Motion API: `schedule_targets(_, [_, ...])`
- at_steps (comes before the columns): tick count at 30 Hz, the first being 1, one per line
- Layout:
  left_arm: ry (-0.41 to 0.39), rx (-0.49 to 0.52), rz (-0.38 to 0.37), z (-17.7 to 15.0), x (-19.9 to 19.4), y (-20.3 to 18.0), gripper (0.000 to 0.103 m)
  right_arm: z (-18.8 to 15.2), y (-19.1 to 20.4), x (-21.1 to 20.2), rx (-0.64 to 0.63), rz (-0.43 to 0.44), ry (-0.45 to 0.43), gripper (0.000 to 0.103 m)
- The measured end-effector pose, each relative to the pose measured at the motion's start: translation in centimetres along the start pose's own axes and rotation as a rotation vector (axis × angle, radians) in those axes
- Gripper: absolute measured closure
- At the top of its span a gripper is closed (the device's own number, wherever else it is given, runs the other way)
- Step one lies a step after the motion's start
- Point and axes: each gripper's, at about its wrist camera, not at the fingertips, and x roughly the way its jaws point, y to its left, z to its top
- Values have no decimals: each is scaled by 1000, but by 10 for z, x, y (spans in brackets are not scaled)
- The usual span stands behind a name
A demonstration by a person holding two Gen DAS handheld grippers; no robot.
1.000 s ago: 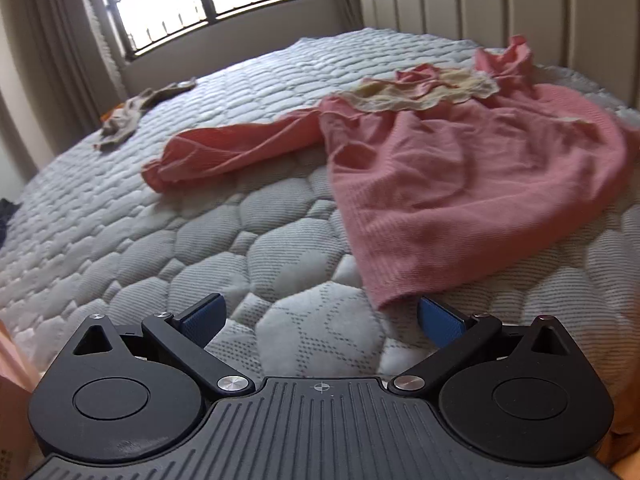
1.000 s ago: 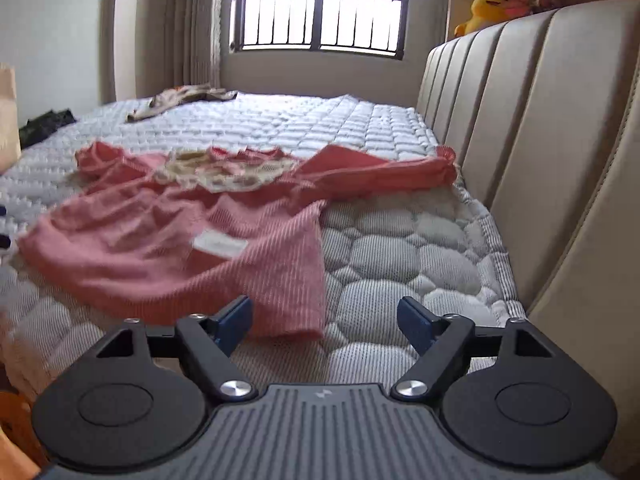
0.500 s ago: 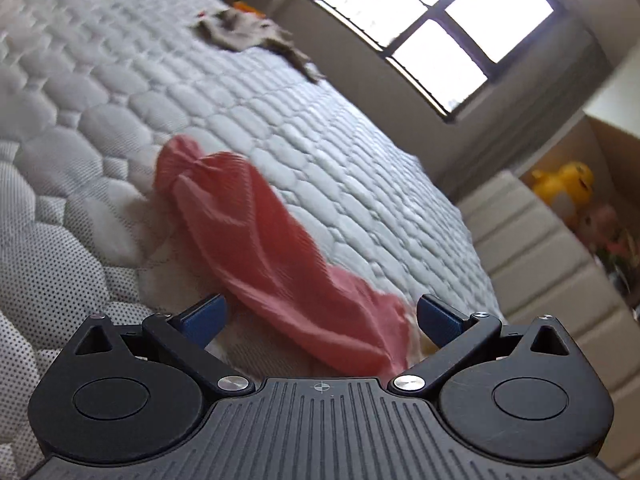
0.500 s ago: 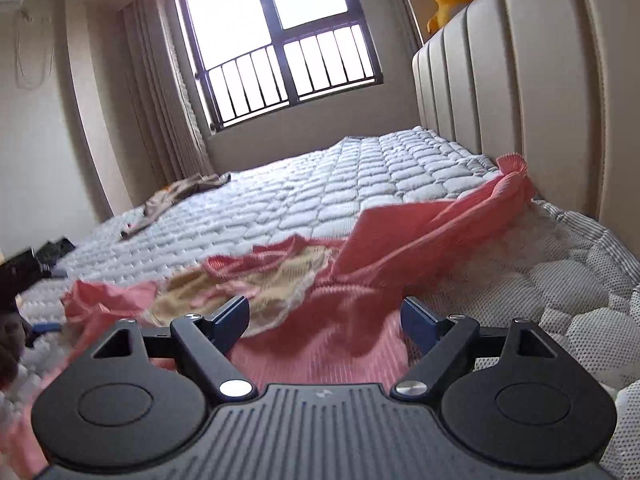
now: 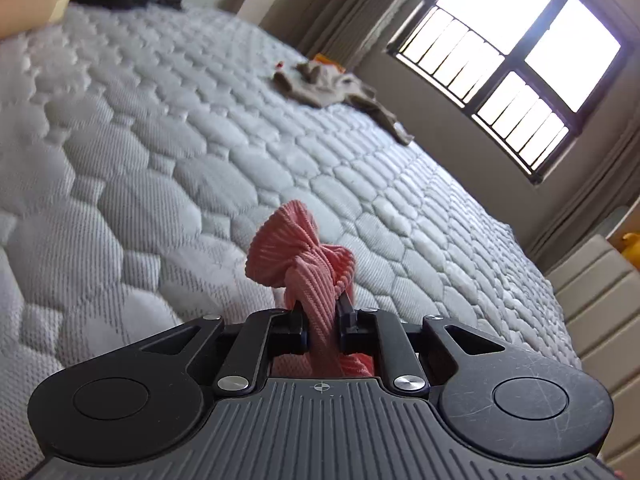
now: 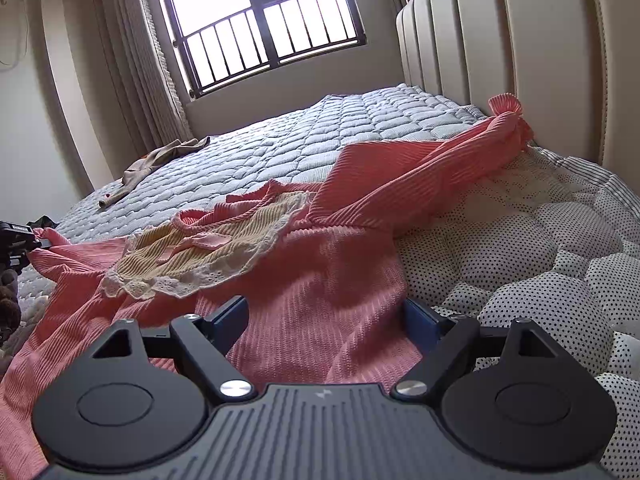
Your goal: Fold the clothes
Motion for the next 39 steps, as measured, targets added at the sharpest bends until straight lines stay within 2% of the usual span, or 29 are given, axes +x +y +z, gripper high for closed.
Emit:
schedule_targets(2, [-62, 79, 16, -1, -14, -8, 89, -1, -1, -1, 5, 5, -5, 19])
schedule_targets(4, [-64, 108, 29, -5, -16, -5, 88, -1, -2, -1, 10, 8, -7, 19])
schedule_targets(5, [-60, 120, 29, -7, -14, -3, 82, -1, -3, -2, 12, 9, -8, 19])
schedule_targets(6, [-50, 120, 11, -9, -13, 2, 81, -1, -3, -2, 14, 10, -9, 19])
schedule_targets(7, [-25, 94, -14, -9, -12, 8, 69, -1, -4, -3, 15, 12, -10, 18])
schedule_targets(9, [40, 19, -72, -8, -8, 19, 31, 0, -4, -3, 18, 14, -11, 18])
schedule_targets(11, [79, -51, -127, -11, -7, 25, 13, 0, -4, -4, 20, 16, -13, 18])
schedule_targets(12, [91, -53, -117, -13, -4, 24, 11, 0, -4, -4, 20, 16, -14, 18])
schedule_targets(14, [117, -52, -76, -16, 4, 21, 14, 0, -4, -5, 21, 16, -18, 18])
schedule_targets(15, [132, -52, -49, -17, 10, 19, 24, 0, -4, -5, 22, 16, -19, 18])
schedule_targets(16, [143, -38, -26, -18, 13, 16, 37, 0, -5, -5, 23, 17, -20, 18])
schedule_targets(17, [153, -22, -3, -19, 17, 12, 72, 0, -5, -5, 25, 18, -19, 18])
schedule_targets(18, [163, -6, 19, -20, 20, 8, 86, 0, -5, -5, 28, 20, -18, 18])
schedule_targets(19, [128, 28, 2, -19, 11, -3, 93, 0, -6, -5, 33, 24, -18, 18])
schedule_targets(21, [45, 101, -44, -16, -10, -27, 93, 0, -8, -5, 43, 33, -19, 18])
schedule_targets(25, [-56, 247, -241, -15, -54, -101, 93, 0, -10, -6, 57, 45, -25, 17])
schedule_targets(28, [-44, 299, -377, -34, -69, -151, 93, 0, -11, -8, 63, 50, -32, 17])
schedule_targets(32, [48, 335, -454, -79, -60, -196, 89, 0, -13, -8, 78, 62, -38, 17])
schedule_targets(34, [115, 350, -501, -101, -53, -215, 80, 0, -14, -8, 87, 70, -42, 17])
schedule_targets(35, [162, 357, -531, -111, -47, -222, 59, -1, -15, -8, 93, 74, -42, 17])
schedule_targets(36, [223, 361, -573, -121, -42, -227, 32, -1, -16, -8, 99, 77, -42, 17])
schedule_targets(38, [292, 380, -639, -133, -43, -231, 20, -1, -17, -8, 106, 78, -41, 17])
schedule_targets(39, [312, 397, -672, -139, -47, -231, 19, 0, -17, -8, 106, 77, -40, 17])
